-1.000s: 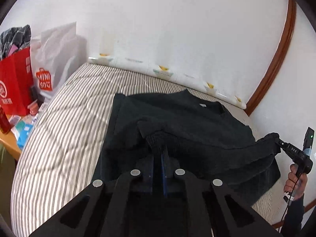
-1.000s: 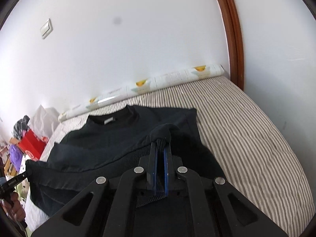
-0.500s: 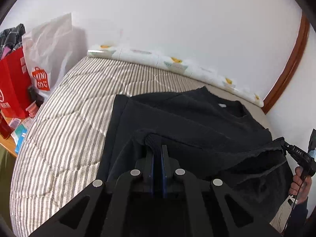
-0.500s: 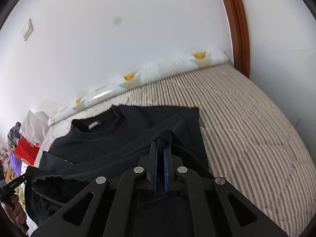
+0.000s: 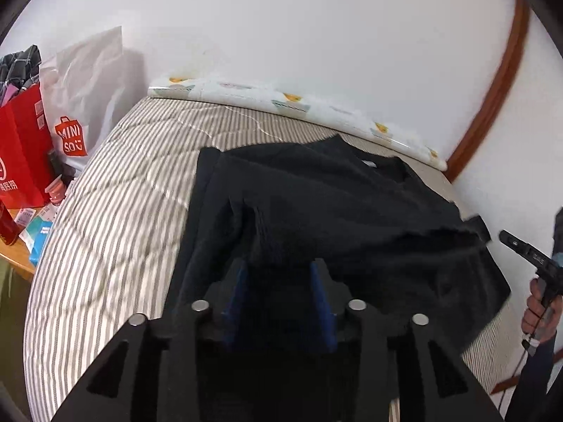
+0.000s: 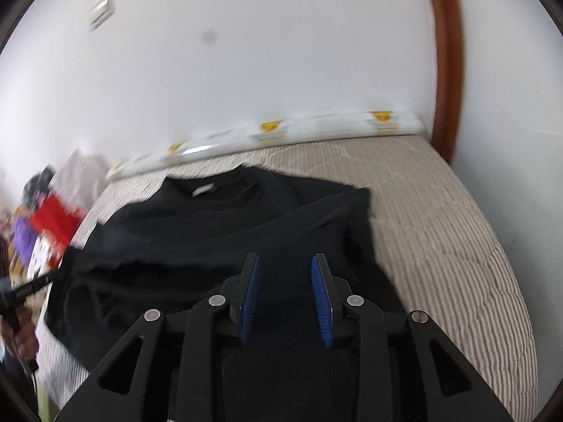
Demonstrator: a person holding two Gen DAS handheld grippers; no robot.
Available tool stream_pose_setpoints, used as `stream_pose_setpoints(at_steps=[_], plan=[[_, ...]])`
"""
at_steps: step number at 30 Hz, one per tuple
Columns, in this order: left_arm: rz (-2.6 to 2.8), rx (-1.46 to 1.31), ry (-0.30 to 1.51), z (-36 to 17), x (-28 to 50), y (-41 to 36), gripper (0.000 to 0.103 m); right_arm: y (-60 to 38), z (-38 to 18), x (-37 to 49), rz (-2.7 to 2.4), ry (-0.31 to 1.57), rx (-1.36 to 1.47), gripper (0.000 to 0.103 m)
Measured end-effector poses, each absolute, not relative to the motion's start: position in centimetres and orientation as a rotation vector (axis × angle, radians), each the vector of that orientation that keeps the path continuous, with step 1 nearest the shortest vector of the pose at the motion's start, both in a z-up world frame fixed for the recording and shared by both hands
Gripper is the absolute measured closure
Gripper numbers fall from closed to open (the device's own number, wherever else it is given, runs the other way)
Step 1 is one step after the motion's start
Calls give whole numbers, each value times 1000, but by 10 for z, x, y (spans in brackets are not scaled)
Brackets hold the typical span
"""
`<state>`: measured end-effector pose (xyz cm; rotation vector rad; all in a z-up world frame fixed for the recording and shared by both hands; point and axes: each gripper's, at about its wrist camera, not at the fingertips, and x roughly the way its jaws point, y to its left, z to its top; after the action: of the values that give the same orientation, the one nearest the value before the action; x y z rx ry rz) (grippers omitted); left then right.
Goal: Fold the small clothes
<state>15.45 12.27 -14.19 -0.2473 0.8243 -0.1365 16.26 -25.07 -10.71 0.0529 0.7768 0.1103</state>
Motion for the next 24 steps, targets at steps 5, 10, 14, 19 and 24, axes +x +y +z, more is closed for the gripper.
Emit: stream_pose_setpoints(at_steps=[5,10,14,19,24], plan=[[-194,-192,842,-149,142,107,64,-238,-132,152,184,862,39,73],[-199,-164,882,-164,168,85,60,-223,-160,167,204,923,42,73],[-131,-81,854,-168,187,71,58,-217,-174,191,184,936,52,73],[-98,-53,814,-162,214,70,58,-222,-171,229,145,901,109,74],[-31,-108,826,-156,242,97,58,-241,-164,264,72,883,139,74]])
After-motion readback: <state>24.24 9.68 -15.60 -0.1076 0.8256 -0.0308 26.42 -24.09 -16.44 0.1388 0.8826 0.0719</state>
